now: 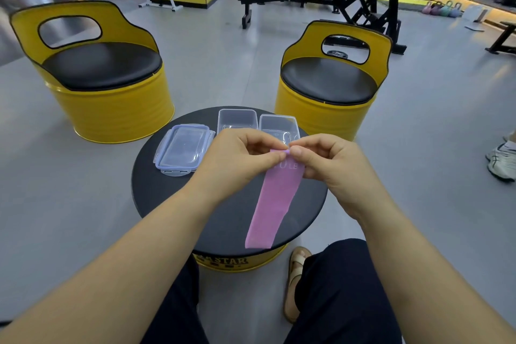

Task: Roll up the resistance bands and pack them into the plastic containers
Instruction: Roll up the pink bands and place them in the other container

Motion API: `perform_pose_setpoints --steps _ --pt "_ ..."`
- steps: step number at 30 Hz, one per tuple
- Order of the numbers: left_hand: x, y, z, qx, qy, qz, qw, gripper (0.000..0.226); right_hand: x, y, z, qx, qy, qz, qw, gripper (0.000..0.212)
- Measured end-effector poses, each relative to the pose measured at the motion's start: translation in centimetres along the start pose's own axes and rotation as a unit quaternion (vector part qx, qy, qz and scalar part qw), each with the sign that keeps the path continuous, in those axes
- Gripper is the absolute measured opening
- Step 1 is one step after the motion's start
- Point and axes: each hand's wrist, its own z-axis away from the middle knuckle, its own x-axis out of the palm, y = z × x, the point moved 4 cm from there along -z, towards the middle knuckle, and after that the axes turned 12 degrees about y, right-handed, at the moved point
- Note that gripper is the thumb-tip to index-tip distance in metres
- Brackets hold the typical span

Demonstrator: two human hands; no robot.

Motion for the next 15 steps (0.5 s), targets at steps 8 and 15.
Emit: perform_pose_setpoints --steps 8,15 --pt "0.02 -0.13 -0.05 0.002 -0.005 0.001 1.0 0.02 0.05 -0.02 -0.11 -0.031 0.019 0.021 0.999 0.021" --pt "0.22 -0.53 0.07 -0.035 -0.021 0.008 0.999 0.01 -0.21 0.3 -0.24 -0.031 0.033 -0.01 0.999 0.023"
